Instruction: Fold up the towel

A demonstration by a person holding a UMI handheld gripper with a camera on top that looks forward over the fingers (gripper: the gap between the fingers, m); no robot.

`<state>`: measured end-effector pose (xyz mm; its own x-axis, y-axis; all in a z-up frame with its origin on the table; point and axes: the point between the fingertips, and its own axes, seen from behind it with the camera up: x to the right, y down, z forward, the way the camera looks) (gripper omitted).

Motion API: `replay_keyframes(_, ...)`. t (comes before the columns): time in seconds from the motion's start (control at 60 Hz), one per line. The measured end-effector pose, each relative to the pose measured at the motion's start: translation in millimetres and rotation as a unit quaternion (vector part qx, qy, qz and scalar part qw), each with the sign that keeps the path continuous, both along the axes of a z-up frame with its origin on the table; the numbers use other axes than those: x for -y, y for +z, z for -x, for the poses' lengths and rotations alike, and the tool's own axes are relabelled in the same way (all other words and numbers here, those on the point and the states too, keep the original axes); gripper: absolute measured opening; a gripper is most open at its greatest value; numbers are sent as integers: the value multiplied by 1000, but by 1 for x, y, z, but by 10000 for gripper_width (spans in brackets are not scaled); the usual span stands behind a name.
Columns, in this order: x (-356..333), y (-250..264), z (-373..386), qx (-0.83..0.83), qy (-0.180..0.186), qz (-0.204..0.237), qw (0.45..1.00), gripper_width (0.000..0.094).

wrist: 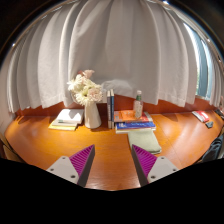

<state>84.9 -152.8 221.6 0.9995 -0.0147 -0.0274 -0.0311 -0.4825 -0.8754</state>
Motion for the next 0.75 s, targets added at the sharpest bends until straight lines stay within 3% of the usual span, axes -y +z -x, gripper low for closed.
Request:
replay_keyframes(0.183,26,-8,23,18,14,4,1000,731)
replay_keyframes(0.75,39,-5,39,16,10,-3,1000,736)
